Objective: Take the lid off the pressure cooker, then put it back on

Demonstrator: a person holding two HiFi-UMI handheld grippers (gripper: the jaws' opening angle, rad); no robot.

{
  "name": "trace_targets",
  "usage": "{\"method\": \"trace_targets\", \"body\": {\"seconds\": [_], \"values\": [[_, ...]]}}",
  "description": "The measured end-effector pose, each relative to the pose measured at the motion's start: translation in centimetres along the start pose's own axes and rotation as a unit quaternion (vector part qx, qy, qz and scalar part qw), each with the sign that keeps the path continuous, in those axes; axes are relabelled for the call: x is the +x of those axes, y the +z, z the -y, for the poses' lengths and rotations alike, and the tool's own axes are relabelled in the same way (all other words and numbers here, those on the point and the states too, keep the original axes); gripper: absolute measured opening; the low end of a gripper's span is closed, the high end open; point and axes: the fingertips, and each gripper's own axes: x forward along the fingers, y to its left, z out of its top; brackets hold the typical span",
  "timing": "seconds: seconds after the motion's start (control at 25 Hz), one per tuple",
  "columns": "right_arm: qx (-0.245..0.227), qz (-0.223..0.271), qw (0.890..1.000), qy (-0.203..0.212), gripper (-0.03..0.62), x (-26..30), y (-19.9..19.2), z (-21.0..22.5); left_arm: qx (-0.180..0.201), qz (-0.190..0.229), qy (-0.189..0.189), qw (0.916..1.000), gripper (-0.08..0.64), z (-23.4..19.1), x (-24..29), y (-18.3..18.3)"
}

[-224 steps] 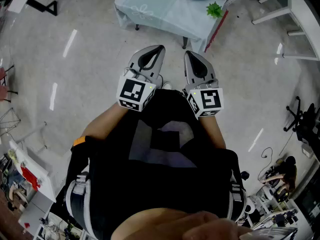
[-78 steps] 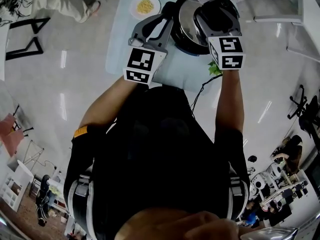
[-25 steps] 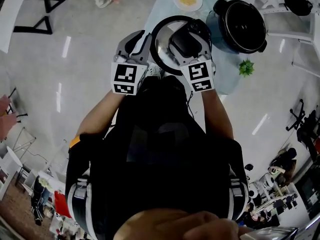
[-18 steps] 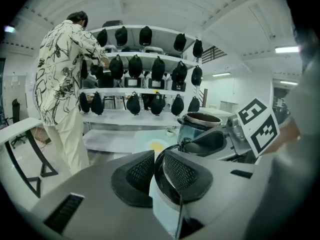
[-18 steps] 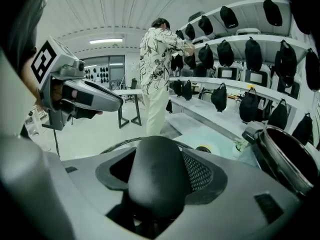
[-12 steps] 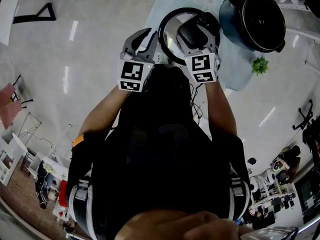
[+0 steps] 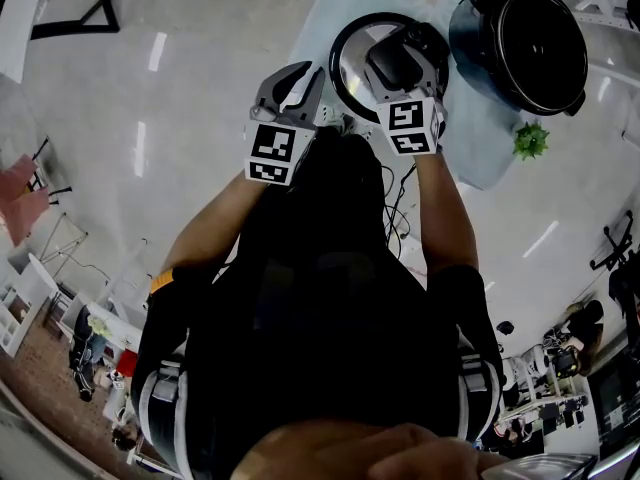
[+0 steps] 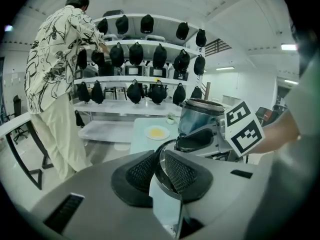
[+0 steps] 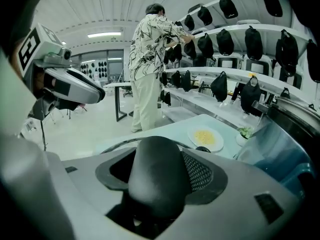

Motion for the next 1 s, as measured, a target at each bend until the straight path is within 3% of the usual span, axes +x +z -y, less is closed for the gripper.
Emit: {"method": "trace_targets", "body": {"seconds": [0.68, 0.84, 1.0], "values": [[-0.044, -0.019, 0.999, 0.0, 0.295, 1.6, -3.3, 0.0, -0.002, 0.011, 0.014, 0.9998, 0.067, 0.5, -0.5, 1.1], [-0.06, -0.028, 0.998, -0.001, 0.295, 0.4, -1.9, -0.1, 0.0, 0.032, 0.018, 0.9993, 0.067, 0.9, -1.6, 3.9], [-0.044, 0.022, 0.999, -0.013, 0.295, -4.1, 2.0, -0.6, -0.004, 0.053, 0.019, 0.9984, 0.067, 1.8, -3.6, 6.3]]}}
